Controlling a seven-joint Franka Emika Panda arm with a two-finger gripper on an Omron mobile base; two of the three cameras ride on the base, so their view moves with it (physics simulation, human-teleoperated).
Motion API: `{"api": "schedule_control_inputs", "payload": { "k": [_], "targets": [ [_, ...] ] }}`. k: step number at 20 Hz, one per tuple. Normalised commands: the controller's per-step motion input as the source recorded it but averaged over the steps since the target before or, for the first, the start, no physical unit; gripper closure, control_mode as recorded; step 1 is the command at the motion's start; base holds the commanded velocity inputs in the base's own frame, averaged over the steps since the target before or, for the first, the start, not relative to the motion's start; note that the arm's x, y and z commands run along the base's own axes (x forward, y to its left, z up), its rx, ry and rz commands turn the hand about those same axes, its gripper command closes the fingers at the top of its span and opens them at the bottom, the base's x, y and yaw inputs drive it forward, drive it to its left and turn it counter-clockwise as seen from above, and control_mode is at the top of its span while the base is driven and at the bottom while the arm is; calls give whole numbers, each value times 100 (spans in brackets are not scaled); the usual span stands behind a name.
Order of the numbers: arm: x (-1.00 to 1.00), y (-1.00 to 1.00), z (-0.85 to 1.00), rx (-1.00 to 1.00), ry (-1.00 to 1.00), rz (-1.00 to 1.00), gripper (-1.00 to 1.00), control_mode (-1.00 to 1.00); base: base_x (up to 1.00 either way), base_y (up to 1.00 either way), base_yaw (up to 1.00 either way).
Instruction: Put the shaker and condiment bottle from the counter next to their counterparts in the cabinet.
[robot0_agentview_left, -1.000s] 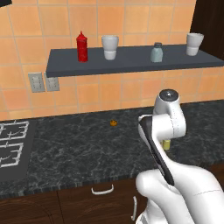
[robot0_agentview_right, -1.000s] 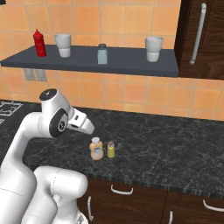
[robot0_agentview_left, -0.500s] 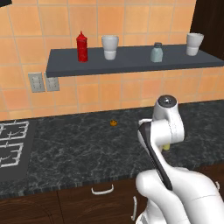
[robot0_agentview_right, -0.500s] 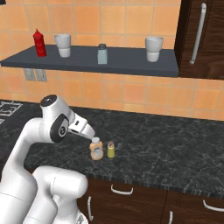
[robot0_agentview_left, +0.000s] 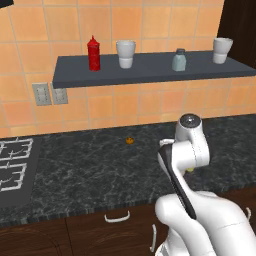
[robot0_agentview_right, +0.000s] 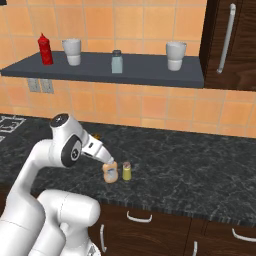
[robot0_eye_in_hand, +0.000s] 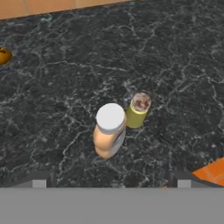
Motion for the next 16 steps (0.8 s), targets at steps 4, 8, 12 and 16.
{"api": "schedule_control_inputs", "payload": {
  "k": [4, 8, 12, 16],
  "targets": [
    [24, -16, -19, 0, 0, 0, -100, -100, 0, 0, 0],
    [20, -8, -25, 0, 0, 0, -100, -100, 0, 0, 0],
    [9, 0, -28, 0, 0, -2, -100, -100, 0, 0, 0],
    [9, -5, -21, 0, 0, -2, -100, -100, 0, 0, 0]
  ]
}}
